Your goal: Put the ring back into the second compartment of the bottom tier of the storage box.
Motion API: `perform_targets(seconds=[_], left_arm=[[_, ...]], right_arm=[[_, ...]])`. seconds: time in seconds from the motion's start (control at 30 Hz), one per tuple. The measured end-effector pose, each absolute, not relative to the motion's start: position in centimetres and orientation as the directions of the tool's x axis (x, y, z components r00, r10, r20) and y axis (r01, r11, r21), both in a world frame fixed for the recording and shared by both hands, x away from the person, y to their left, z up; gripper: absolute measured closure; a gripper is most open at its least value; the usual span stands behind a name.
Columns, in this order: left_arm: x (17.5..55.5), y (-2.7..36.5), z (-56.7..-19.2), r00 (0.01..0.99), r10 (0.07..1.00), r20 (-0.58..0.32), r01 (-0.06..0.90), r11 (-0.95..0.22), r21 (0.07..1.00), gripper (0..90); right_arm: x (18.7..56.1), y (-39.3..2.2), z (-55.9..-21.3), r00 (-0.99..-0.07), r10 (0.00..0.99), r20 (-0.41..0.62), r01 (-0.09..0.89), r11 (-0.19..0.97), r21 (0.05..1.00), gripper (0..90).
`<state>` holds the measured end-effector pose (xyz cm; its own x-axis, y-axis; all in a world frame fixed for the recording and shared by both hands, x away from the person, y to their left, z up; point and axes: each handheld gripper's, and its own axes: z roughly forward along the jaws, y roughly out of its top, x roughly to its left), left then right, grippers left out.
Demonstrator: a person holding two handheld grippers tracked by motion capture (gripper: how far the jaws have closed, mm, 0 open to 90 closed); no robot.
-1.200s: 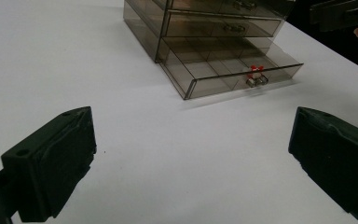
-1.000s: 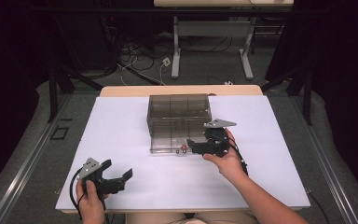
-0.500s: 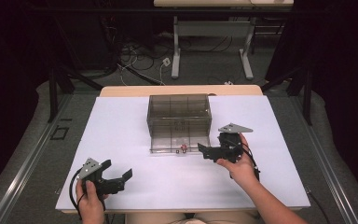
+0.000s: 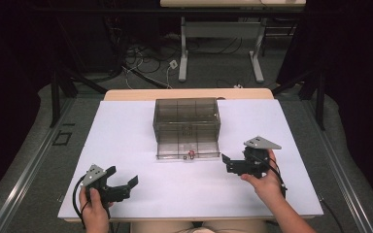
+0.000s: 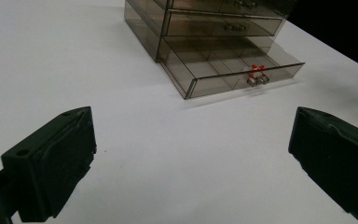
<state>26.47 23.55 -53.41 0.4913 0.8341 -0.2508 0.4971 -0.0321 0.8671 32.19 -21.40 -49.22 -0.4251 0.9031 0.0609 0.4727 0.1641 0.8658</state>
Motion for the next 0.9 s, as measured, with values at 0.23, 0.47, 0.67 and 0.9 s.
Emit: perform_targets(seconds=[0.23,0.47,0.67,0.9], left_arm=[[26.5,23.4,-53.5,0.489,0.835,-0.253,0.497,-0.028,0.867,0.8],[26.6,23.3,-53.5,0.488,0.836,-0.252,0.496,-0.028,0.868,0.8],[26.6,23.4,-53.5,0.485,0.838,-0.251,0.497,-0.028,0.867,0.8],[26.6,23.4,-53.6,0.480,0.840,-0.253,0.499,-0.024,0.866,0.8]], right_arm=[[31.2,-23.5,-49.6,-0.369,0.928,0.056,0.472,0.136,0.871,0.0],[30.3,-25.5,-50.7,-0.316,0.947,0.052,0.486,0.114,0.867,0.0],[29.9,-26.7,-51.6,-0.291,0.955,0.054,0.498,0.103,0.861,0.0],[29.5,-27.7,-52.5,-0.258,0.964,0.068,0.514,0.077,0.854,0.0]])
